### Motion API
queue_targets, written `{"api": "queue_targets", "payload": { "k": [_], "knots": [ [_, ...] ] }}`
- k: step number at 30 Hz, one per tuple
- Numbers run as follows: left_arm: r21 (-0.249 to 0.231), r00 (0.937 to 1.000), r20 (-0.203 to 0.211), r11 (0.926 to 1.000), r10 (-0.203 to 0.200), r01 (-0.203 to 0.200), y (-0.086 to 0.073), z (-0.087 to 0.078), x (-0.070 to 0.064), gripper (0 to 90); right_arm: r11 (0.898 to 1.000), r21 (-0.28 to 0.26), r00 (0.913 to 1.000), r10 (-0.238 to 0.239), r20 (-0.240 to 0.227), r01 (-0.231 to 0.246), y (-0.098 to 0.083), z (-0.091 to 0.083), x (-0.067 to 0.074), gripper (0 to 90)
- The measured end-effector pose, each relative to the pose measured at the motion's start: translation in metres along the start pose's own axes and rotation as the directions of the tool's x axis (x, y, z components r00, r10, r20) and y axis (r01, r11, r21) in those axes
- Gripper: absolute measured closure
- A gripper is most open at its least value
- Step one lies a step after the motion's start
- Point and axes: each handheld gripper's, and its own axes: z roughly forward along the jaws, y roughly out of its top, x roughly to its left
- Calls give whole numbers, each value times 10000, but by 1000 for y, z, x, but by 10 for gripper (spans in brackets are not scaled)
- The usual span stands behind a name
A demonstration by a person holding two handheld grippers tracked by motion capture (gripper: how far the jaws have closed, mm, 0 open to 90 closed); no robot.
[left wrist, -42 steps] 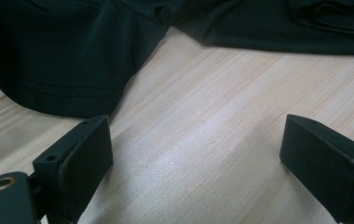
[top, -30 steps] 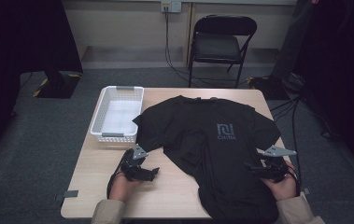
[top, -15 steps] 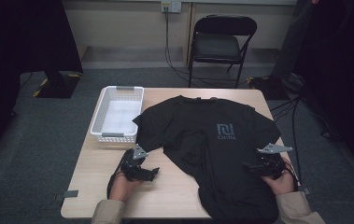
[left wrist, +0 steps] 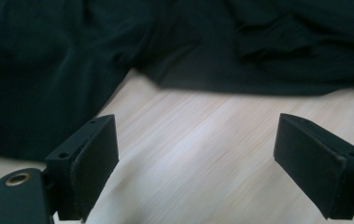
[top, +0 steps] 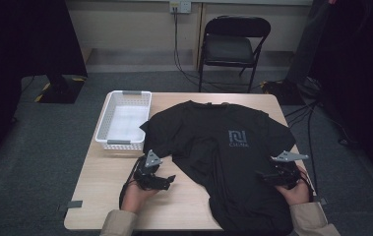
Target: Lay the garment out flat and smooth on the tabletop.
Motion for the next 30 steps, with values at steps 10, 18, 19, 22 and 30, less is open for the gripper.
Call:
{"api": "queue_targets", "payload": {
  "k": [10,18,19,22,30],
  "knots": [
    [-387,9957,530,9965,755,-735,36,26,-28,200,10000,2,10000,7,-4,-7,0,0,0,174],
    [1,9929,528,9943,1067,-1069,50,53,-41,227,10000,-2,10000,0,1,0,0,0,0,175],
    [61,9932,504,9944,1049,-1053,51,56,-41,233,10000,-4,10000,-2,0,2,0,0,0,175],
    [261,9932,546,9942,1026,-1042,52,65,-43,281,10000,0,10000,4,-1,-4,0,0,0,175],
    [614,9893,479,9881,1381,-1409,62,80,-52,464,10000,-6,10000,8,-4,-8,0,0,0,175]
  ]
}}
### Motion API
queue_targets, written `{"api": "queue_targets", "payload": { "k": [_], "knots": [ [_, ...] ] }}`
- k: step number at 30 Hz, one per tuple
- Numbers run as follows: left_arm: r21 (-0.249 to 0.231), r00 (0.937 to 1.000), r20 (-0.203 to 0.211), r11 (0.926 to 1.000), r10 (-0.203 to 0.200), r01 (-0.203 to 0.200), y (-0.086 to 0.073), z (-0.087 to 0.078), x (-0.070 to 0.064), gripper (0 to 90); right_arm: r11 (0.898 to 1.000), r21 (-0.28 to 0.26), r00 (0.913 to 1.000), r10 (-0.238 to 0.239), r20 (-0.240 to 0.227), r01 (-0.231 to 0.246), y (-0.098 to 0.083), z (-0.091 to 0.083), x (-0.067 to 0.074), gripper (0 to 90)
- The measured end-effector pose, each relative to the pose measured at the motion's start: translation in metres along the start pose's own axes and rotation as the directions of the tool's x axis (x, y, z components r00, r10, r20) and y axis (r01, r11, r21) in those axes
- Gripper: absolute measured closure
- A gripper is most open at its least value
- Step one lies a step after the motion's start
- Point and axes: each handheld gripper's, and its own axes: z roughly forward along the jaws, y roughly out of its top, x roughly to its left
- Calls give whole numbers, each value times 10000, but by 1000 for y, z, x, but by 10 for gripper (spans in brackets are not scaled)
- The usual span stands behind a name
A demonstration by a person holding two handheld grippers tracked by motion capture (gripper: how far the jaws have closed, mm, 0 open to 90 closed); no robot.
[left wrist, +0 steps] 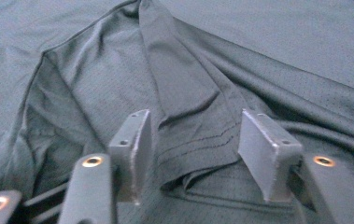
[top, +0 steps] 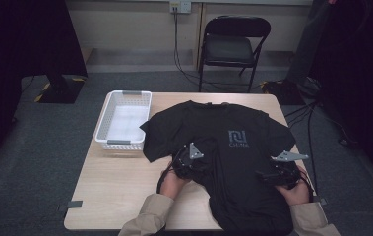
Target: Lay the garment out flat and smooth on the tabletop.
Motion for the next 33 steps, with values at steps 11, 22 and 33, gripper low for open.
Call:
{"api": "queue_targets", "payload": {
  "k": [11,22,33],
  "knots": [
    [347,9991,390,9993,-138,125,5,9,-8,568,10000,3,10000,2,2,-2,0,0,0,175],
    [418,9986,251,9981,-459,448,1,-9,2,861,10000,2,10000,3,4,-3,0,0,0,176],
    [747,9988,171,9962,-456,442,-25,-49,14,862,10000,3,10000,2,6,-2,0,0,0,175]
  ]
}}
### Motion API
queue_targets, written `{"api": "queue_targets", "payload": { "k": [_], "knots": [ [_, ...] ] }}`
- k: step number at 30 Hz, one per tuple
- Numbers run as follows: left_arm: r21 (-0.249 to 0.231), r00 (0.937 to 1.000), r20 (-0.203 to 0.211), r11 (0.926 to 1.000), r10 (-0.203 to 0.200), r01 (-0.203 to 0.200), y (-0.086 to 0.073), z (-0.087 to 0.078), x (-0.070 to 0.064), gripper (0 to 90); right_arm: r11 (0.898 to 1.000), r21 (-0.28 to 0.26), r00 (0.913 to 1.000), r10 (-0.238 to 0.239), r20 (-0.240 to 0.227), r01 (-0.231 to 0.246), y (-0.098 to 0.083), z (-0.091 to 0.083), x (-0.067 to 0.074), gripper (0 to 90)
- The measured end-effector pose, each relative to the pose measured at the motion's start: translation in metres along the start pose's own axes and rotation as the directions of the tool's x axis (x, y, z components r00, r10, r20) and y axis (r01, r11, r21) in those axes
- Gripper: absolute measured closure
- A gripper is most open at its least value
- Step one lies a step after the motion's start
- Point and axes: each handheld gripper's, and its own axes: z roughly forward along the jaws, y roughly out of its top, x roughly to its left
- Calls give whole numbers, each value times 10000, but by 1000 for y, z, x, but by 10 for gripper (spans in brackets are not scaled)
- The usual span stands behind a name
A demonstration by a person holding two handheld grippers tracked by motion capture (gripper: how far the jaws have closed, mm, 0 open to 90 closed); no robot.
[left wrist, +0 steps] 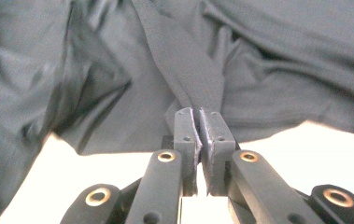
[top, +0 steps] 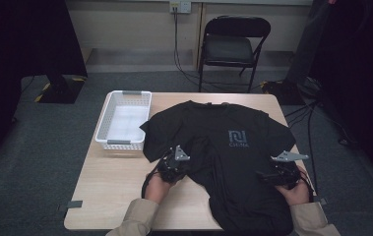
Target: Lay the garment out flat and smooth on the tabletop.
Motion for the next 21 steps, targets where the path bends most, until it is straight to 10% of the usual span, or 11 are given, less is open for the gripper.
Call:
{"api": "queue_targets", "payload": {
  "k": [21],
  "knots": [
    [45,9975,353,9981,-619,618,-81,-54,3,860,10000,1,10000,21,24,-21,0,0,0,176]
  ]
}}
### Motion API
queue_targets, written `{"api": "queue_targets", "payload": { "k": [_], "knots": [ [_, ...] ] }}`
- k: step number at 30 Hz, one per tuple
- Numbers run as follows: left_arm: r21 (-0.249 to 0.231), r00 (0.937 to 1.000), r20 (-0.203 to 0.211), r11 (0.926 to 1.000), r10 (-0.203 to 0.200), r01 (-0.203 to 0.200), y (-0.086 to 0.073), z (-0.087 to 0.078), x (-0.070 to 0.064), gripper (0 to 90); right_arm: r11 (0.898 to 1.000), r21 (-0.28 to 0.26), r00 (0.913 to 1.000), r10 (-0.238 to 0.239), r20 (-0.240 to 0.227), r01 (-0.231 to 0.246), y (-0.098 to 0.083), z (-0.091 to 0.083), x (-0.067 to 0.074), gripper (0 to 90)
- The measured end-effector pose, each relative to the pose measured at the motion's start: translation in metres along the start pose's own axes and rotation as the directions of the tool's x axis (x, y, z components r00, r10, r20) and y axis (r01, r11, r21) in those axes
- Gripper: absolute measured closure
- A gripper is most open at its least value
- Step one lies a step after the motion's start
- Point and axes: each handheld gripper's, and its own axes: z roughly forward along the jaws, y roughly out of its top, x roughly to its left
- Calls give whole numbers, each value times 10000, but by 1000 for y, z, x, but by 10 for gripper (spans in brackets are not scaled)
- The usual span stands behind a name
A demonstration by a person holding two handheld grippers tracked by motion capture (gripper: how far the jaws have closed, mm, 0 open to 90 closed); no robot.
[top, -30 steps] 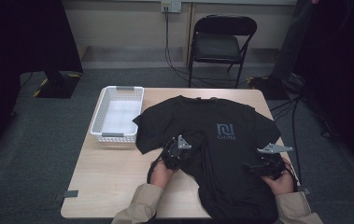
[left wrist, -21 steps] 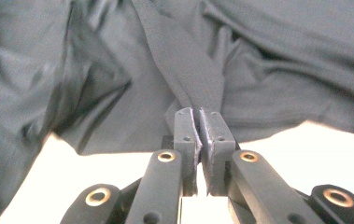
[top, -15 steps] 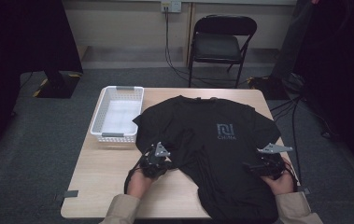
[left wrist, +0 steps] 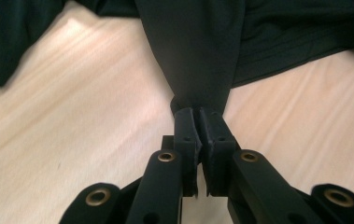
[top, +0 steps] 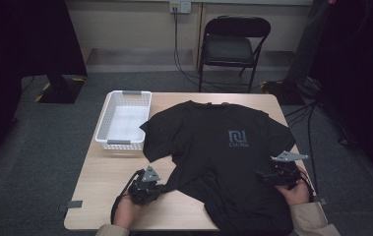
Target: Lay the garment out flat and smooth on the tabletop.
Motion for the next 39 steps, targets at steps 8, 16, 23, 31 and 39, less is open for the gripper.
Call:
{"api": "queue_targets", "payload": {
  "k": [8,16,23,31,39],
  "knots": [
    [-454,9985,-361,9982,-403,386,3,-3,2,546,10000,0,10000,2,-1,-2,0,0,0,176],
    [-880,9979,-519,9955,-397,350,39,26,4,491,10000,-1,10000,1,-2,-1,0,0,0,176],
    [-536,9932,-1107,9981,-361,303,53,53,8,538,10000,-1,10000,0,-3,0,0,0,0,176],
    [-205,9970,-709,9993,-312,298,47,47,10,854,10000,-2,10000,1,-2,-1,0,0,0,177],
    [-45,9996,-117,9996,-271,271,25,26,4,885,10000,-11,10000,7,0,-7,0,0,0,177]
  ]
}}
